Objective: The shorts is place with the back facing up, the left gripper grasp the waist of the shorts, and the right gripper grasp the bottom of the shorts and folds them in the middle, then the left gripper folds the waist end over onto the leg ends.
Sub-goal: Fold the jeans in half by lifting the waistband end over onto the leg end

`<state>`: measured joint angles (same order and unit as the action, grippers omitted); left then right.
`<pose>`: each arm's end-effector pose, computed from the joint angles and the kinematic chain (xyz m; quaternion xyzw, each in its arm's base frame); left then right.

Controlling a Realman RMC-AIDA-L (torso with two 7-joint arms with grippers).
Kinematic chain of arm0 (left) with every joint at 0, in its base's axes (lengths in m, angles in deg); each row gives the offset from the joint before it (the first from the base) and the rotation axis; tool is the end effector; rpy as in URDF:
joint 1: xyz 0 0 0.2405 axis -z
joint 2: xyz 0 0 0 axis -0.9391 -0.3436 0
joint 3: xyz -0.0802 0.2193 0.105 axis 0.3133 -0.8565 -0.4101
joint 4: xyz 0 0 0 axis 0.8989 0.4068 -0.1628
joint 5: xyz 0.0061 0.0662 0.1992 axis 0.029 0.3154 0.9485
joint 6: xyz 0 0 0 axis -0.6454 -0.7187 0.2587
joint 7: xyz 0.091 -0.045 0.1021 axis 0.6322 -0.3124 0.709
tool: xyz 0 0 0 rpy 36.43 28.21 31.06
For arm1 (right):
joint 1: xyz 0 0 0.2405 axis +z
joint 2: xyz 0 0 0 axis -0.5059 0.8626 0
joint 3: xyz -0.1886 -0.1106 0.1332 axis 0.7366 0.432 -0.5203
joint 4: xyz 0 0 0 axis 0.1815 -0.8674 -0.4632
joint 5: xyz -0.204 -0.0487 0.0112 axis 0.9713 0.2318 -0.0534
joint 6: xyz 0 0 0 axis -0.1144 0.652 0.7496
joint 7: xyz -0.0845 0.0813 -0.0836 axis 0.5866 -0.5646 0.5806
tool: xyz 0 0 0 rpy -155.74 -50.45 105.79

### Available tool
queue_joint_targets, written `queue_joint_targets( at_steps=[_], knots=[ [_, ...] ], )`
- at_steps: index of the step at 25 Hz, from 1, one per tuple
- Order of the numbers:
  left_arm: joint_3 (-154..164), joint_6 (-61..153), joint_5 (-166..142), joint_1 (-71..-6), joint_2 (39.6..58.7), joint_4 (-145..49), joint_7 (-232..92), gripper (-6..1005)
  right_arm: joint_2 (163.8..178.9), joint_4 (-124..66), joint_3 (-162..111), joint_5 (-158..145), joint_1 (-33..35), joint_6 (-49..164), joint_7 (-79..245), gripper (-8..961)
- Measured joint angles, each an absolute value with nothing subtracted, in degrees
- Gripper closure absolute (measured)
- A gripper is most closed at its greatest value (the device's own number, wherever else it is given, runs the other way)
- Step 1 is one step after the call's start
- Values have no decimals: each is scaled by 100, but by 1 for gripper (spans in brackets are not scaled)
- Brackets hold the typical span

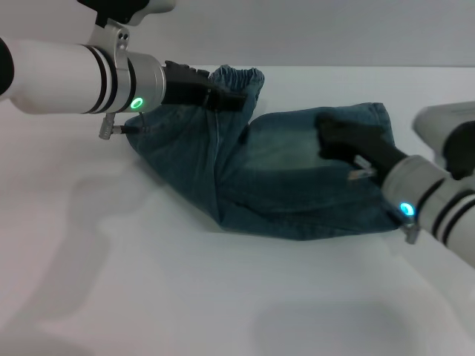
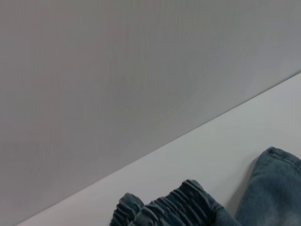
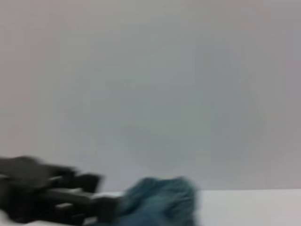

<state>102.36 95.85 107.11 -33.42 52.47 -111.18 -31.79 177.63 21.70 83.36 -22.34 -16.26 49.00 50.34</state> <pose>-0.1533 0.4260 -0.0345 -0.9019 -0.2784 -0.0659 0.3237 0.2305 0.3421 -0.0833 -0.7858 0.3756 0.2753 0.4070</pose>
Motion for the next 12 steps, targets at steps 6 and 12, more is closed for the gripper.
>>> queue_joint_targets(
  at_steps=[6,12],
  knots=[
    [10216,9598,10703,-3244,5253,-10851,-3184,202,17765,2432,7834,-1757,-2087,4913,5034,902],
    [10136,9632,10682,-3085,5261,-10634,-3194,225,17765,2528,7688,-1609,-2279,4931,5034,901]
  ],
)
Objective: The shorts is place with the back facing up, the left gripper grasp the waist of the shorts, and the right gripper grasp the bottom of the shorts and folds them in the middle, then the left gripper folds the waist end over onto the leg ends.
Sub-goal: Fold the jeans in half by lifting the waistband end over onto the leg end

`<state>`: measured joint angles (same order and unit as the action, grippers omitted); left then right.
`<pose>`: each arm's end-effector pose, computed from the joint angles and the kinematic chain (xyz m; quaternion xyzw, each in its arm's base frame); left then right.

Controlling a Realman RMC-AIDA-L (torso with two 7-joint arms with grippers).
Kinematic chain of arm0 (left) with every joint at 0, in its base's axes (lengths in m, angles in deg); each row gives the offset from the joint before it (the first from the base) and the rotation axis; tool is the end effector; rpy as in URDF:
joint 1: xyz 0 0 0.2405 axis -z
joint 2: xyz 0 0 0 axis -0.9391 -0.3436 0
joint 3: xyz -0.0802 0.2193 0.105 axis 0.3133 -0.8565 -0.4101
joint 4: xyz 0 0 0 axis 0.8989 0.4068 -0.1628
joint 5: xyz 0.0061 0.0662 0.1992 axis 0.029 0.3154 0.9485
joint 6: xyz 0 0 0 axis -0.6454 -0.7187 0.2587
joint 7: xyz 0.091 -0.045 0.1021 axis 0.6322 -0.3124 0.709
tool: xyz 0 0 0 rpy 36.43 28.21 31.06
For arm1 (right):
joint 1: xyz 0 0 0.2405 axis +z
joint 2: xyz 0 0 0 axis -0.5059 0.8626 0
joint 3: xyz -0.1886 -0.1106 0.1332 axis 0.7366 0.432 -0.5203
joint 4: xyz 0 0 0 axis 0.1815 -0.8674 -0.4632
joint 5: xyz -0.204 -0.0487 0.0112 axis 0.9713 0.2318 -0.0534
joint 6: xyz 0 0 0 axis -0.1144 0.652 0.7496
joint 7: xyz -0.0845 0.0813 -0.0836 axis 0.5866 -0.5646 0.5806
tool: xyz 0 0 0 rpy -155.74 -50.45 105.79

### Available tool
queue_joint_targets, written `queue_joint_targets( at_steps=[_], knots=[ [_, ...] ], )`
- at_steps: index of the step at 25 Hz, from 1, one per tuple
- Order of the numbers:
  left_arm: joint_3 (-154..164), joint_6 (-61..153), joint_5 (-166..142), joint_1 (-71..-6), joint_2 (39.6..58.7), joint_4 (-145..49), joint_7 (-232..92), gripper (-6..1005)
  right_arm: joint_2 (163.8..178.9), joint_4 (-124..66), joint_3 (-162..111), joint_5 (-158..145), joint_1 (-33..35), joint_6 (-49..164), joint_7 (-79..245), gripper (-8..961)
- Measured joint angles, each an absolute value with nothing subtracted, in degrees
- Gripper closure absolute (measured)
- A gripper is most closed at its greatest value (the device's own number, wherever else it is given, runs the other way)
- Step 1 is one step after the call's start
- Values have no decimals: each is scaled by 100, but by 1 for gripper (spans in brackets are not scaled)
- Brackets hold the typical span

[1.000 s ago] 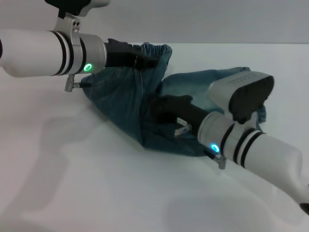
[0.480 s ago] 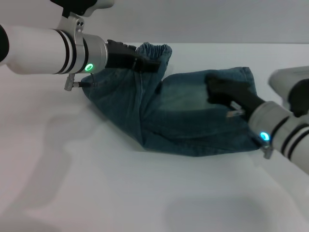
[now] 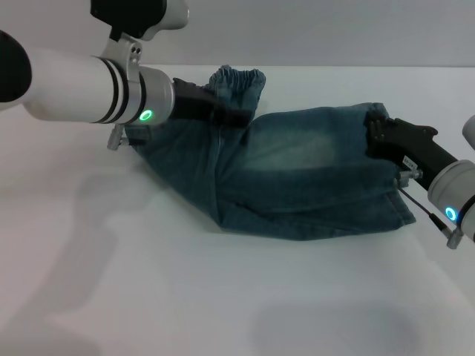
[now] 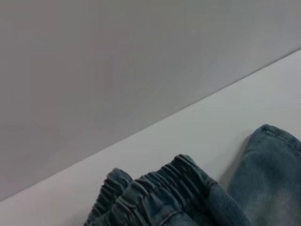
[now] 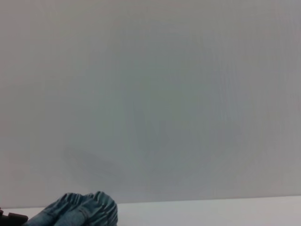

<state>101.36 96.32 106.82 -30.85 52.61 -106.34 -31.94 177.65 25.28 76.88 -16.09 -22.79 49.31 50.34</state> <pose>-0.1578 0.4258 -0.0500 -0.9075 -0.2879 -0.0424 0.3031 0.2606 0.3340 -0.0531 -0.7586 0.3771 0.2636 0.4614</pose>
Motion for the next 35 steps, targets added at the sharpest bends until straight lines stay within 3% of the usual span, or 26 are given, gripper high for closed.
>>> queue_joint_targets(
  at_steps=[25,32,35],
  knots=[
    [9923,9313,10729,-2495,5261,-9678,-3228,319,17740,2548,7727,-1590,-2230,4939,5034,896],
    [9927,8961,10682,-2847,5253,-10033,-3227,345,17738,2562,7726,-1590,-2231,4941,5034,895],
    [9917,8887,10680,-2963,5258,-10141,-3219,464,17738,2565,7726,-1590,-2231,4941,5034,894]
  ],
)
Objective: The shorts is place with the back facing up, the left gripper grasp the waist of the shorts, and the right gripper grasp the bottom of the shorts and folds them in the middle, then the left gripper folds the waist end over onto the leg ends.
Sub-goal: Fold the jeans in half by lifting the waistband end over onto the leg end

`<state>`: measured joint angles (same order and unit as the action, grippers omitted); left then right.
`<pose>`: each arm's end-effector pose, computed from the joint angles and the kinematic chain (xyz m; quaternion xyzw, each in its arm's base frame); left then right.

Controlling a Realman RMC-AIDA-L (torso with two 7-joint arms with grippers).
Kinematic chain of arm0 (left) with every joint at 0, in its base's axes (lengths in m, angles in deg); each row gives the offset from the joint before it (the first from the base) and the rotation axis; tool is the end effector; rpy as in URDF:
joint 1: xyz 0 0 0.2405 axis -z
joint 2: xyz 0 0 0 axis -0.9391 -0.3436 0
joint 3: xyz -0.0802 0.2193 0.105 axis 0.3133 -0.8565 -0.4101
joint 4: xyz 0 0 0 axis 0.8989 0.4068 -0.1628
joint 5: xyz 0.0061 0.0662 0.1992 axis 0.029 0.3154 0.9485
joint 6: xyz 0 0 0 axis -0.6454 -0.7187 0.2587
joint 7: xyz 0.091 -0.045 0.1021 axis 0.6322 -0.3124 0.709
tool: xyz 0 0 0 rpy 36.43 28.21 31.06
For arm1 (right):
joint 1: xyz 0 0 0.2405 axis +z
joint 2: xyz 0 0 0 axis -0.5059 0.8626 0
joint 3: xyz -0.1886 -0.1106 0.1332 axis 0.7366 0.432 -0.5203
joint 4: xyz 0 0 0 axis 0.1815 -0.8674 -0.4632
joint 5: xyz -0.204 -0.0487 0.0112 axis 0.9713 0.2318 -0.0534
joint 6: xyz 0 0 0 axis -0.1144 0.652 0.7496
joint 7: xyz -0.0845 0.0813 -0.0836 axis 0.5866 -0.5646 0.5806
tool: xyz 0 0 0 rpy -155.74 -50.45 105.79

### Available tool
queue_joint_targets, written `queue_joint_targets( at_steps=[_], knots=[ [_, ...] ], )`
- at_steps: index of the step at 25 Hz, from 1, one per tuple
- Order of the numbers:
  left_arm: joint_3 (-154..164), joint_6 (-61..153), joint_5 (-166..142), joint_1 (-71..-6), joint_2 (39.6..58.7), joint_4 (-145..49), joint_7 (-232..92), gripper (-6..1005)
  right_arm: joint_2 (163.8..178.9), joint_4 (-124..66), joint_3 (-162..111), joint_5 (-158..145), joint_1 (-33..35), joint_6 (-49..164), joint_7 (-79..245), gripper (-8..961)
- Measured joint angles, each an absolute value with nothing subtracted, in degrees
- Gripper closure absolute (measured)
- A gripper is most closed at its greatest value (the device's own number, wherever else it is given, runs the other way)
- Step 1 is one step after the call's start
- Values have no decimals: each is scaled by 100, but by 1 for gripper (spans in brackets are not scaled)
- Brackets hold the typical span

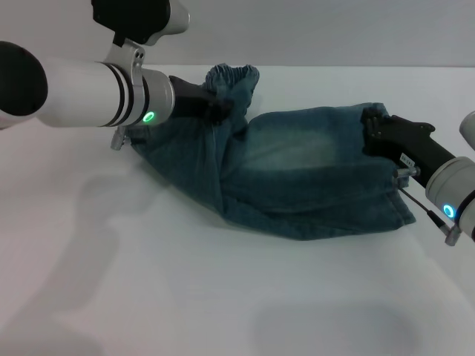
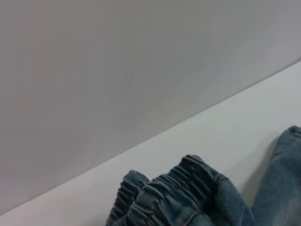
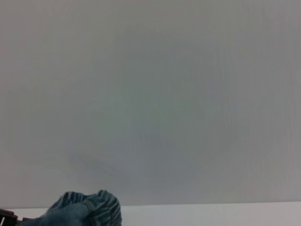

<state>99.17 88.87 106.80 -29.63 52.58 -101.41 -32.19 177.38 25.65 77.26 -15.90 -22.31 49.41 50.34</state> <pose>-0.1672 0.4346 -0.0566 -0.8969 -0.2850 -0.0429 0.3353 0.2565 0.3360 -0.0529 -0.7635 0.3696 0.2644 0.4589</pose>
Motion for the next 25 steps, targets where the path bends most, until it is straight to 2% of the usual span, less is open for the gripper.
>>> queue_joint_targets(
  at_steps=[3,5,12,25],
  knots=[
    [9906,8869,10678,-3002,5260,-10168,-3213,584,17738,2568,7725,-1591,-2231,4941,5034,894],
    [9870,8851,10676,-3003,5260,-10173,-3208,814,17738,2569,7714,-1591,-2227,4941,5034,893],
    [9697,8685,10677,-3144,5260,-10355,-3196,869,17738,2579,7675,-1591,-2231,4940,5034,892],
    [9553,8733,10676,-4199,5249,-12113,-3258,868,17726,2511,7579,-1591,-2141,4940,5032,890]
  ],
)
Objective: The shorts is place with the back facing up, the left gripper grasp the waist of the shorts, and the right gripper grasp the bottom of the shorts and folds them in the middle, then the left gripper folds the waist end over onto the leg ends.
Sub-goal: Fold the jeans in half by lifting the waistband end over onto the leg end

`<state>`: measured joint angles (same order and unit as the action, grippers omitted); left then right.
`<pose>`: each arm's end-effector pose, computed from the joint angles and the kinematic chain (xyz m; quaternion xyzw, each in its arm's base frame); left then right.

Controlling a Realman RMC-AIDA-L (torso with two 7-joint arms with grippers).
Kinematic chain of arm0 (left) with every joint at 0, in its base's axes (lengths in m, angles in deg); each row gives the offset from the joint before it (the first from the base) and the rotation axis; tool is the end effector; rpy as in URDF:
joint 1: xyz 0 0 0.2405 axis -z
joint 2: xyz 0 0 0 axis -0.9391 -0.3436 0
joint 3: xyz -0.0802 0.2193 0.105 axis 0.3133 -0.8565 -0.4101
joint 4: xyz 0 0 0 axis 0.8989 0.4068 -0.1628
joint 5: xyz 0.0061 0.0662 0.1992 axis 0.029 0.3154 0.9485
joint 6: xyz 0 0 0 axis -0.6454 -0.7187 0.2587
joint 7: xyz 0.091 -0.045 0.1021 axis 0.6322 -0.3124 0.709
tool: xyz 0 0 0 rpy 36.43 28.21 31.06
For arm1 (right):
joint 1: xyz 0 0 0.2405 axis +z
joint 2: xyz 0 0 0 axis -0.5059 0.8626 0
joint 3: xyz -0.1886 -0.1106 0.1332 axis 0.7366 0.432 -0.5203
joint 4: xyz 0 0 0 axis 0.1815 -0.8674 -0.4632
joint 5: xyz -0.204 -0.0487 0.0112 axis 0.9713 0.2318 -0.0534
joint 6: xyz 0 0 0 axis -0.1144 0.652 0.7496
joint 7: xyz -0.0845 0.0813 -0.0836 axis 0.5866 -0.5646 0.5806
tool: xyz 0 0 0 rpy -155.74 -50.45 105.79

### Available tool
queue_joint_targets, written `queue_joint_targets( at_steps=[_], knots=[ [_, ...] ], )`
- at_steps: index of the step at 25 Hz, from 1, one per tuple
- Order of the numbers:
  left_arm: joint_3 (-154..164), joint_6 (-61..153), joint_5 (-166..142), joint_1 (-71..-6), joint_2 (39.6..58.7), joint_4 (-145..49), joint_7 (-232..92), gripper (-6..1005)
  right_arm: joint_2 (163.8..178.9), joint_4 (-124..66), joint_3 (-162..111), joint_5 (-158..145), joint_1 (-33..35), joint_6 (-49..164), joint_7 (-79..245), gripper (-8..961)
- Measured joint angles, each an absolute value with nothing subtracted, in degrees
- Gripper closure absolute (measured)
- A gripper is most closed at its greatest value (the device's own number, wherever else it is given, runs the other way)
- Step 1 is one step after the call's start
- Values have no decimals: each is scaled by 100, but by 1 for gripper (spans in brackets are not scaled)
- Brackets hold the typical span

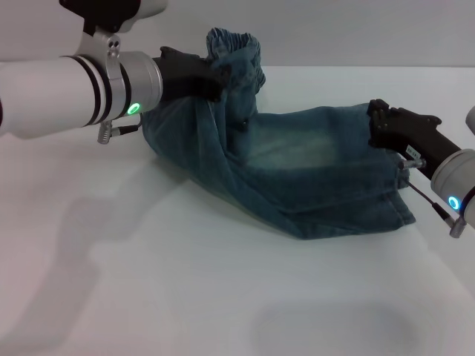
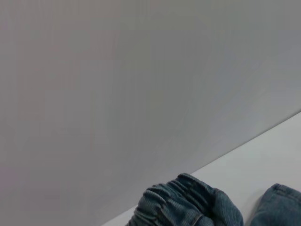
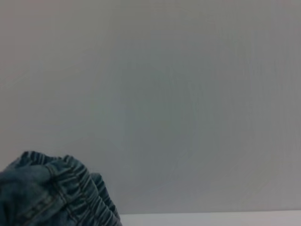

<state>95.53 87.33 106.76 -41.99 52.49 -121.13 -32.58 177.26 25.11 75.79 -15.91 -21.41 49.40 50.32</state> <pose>-0.1466 0.4068 -0.0281 -0.8908 -0.2426 -0.1157 0.3664 0.2579 0.3425 -0.0465 -0.7585 0.3684 0.2661 0.4670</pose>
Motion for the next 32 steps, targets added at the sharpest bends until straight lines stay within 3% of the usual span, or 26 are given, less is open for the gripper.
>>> queue_joint_targets(
  at_steps=[14,23,32],
  knots=[
    [9130,8728,10676,-4958,5236,-13311,-3227,871,17720,2519,7224,-1591,-2146,5297,5018,887],
    [8827,8719,10676,-5115,5236,-13600,-3236,872,17722,2608,6995,-1591,-2182,5307,5024,886],
    [8878,8677,10711,-5377,5223,-14336,-3227,873,17748,2497,7843,-1707,-1786,5318,4838,884]
  ],
)
